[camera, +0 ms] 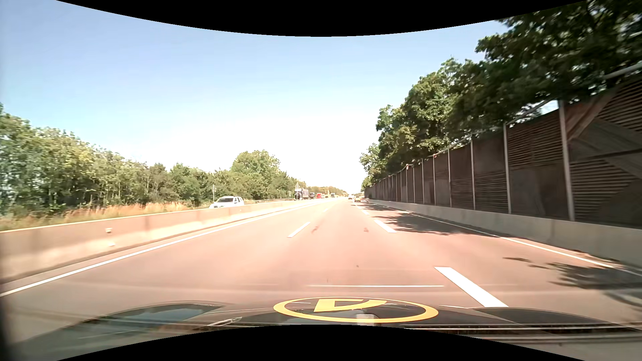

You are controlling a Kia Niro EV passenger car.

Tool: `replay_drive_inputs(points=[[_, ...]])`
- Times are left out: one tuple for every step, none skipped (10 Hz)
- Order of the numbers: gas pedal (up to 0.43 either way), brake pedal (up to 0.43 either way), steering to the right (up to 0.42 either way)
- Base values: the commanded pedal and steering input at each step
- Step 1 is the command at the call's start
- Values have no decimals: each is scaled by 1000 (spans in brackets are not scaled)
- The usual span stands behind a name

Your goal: Follow the waypoints while adhering to traffic rules and regulations

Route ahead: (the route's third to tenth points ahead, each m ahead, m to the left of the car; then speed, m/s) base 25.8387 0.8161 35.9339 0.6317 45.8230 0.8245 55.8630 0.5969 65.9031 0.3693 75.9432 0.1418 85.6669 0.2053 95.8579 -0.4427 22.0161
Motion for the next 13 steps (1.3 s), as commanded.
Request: replay_drive_inputs(points=[[228, 0, 2], [228, 0, 1], [228, 0, 2], [228, 0, 2], [228, 0, 2], [228, 0, 2], [228, 0, 2], [228, 0, 1], [228, 0, 1], [228, 0, 2], [228, 0, 2], [228, 0, 1], [228, 0, 2]])
